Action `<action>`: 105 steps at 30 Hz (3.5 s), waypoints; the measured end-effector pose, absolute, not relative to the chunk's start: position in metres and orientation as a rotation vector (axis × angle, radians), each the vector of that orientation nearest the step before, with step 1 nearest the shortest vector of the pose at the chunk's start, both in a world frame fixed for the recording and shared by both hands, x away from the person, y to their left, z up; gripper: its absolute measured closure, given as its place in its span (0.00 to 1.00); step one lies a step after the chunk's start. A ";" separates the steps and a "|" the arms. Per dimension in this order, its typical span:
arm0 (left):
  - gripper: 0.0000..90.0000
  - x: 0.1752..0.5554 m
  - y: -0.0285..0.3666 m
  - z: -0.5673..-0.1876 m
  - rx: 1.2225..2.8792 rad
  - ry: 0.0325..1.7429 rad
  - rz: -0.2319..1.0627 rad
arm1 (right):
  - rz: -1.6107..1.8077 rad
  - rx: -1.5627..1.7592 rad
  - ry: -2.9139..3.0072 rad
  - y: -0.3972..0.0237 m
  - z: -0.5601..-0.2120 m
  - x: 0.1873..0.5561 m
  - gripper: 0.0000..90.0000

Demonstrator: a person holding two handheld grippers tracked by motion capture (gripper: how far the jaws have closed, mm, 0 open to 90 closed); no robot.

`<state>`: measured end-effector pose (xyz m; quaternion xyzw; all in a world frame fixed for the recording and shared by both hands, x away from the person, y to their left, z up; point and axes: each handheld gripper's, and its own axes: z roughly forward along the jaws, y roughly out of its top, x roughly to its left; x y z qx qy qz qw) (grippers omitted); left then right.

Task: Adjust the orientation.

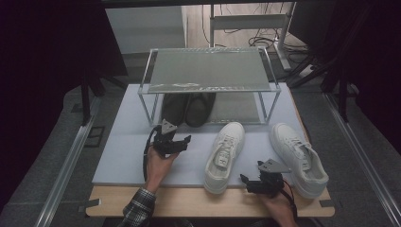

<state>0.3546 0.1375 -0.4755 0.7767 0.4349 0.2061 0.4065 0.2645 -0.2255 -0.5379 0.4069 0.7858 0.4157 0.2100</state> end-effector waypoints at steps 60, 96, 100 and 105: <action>0.14 0.271 0.230 -0.540 1.939 1.217 0.573 | 1.130 1.184 2.243 -0.226 -0.528 0.266 0.16; 0.14 0.271 0.230 -0.540 1.935 1.223 0.575 | 1.334 0.989 2.412 -0.182 -0.449 0.247 1.00; 0.14 0.271 0.230 -0.540 1.934 1.223 0.575 | 1.351 0.981 2.427 -0.172 -0.449 0.251 1.00; 0.14 0.271 0.230 -0.540 1.934 1.224 0.574 | 1.343 0.969 2.454 -0.161 -0.453 0.256 0.99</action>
